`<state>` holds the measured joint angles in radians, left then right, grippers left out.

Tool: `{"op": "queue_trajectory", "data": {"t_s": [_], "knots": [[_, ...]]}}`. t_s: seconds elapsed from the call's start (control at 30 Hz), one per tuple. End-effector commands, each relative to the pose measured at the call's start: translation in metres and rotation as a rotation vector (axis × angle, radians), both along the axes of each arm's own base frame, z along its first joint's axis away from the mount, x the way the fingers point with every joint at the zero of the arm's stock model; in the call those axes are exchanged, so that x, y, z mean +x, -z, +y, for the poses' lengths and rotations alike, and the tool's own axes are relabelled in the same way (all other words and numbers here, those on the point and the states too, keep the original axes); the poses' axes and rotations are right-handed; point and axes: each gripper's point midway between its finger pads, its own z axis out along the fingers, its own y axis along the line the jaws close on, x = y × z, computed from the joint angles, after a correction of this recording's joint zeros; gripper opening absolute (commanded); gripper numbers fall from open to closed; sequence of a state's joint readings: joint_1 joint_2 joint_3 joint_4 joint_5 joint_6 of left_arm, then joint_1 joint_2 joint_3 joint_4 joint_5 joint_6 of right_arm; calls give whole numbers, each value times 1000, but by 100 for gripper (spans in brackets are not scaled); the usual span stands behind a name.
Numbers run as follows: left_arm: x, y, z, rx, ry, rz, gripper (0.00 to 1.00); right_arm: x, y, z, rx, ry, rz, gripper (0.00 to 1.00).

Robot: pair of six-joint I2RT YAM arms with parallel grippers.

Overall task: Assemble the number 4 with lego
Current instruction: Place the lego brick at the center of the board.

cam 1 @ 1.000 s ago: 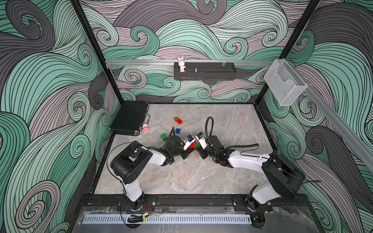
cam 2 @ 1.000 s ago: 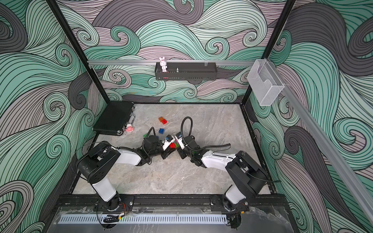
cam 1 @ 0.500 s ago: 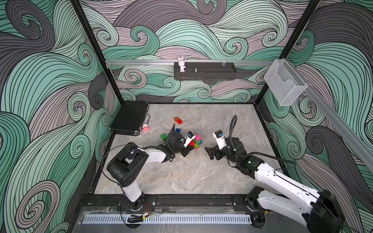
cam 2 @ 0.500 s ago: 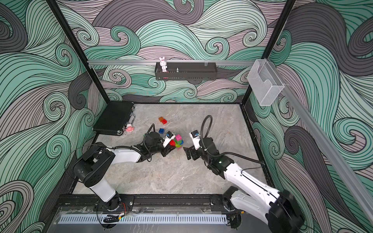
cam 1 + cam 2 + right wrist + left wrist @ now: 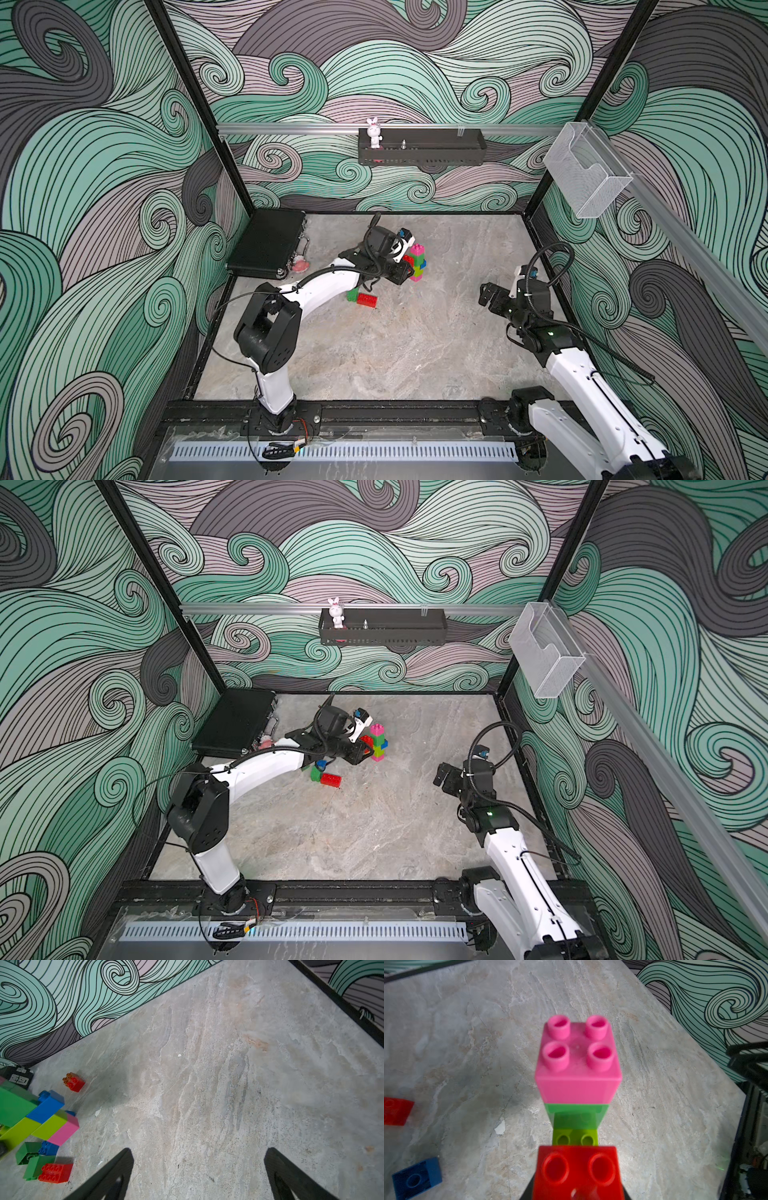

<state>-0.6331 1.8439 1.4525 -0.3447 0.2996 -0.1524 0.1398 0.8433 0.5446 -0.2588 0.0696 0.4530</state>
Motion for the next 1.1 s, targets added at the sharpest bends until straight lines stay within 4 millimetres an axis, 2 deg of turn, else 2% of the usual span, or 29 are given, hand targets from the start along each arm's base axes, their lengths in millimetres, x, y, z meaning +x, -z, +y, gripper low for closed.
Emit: {"op": "queue_trajectory", "data": {"t_s": [0.0,0.13,0.3,0.47,0.67,0.8,0.93,1.03,1.07], "knots": [[-19,20,-2,-7,-20,311,0,2,-3,7,42,-26,8,99],[-11,16,-22,-86,9,459,0,4,-8,6,11,-42,-3,99],[10,30,-40,-158,44,585,0,5,-13,6,10,-51,-19,99],[20,48,-56,-228,83,748,0,4,-14,9,20,-61,-21,99],[47,68,-75,-383,38,867,0,2,-8,8,13,-65,-6,99],[68,79,-76,-434,-19,884,7,-1,-7,8,5,-70,0,99],[76,92,-73,-433,-60,902,12,-2,-7,7,-5,-69,-2,99],[78,96,-72,-426,-77,905,30,-2,-7,6,-10,-67,-2,99],[79,97,-71,-421,-83,898,33,-2,-7,6,-11,-68,-1,99]]}}
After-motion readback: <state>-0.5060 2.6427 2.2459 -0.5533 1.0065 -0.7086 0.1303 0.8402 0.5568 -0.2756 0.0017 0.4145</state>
